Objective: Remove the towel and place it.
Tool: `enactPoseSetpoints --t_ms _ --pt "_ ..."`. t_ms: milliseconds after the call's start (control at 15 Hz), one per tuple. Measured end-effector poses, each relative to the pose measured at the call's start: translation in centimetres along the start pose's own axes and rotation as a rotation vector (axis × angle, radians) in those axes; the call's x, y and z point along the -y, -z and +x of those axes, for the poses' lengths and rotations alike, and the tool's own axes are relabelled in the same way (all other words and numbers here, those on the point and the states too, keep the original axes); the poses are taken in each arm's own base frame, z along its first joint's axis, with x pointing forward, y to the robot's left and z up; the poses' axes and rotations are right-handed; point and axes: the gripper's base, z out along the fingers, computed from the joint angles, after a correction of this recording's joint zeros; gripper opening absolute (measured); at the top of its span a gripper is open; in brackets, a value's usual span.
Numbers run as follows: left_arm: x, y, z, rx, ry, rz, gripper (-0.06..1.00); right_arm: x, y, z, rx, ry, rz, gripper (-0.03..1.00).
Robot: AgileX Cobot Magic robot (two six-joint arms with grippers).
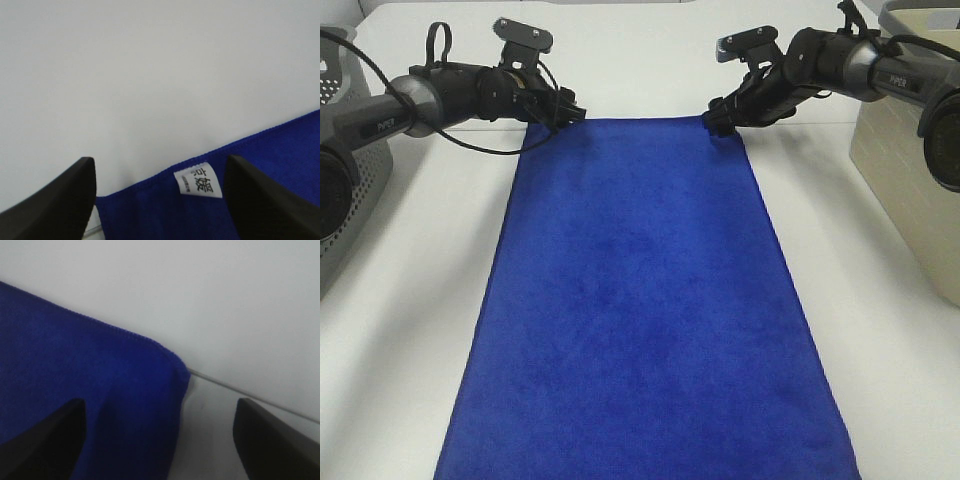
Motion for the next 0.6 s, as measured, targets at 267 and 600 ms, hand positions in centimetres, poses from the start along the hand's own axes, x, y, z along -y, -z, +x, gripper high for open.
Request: enactPoseSetpoints --t_ms 267,600 --pt "-0.2 1.2 -1.8 -0.035 0.002 0.007 0.66 -0.4 0.6 1.2 -0.17 0.019 -0.057 0.79" --pt "-0.3 3.8 -3.0 -0.284 0.029 0.043 0.66 -0.6 5.4 -0.2 -0.338 0.038 -0.122 0.79"
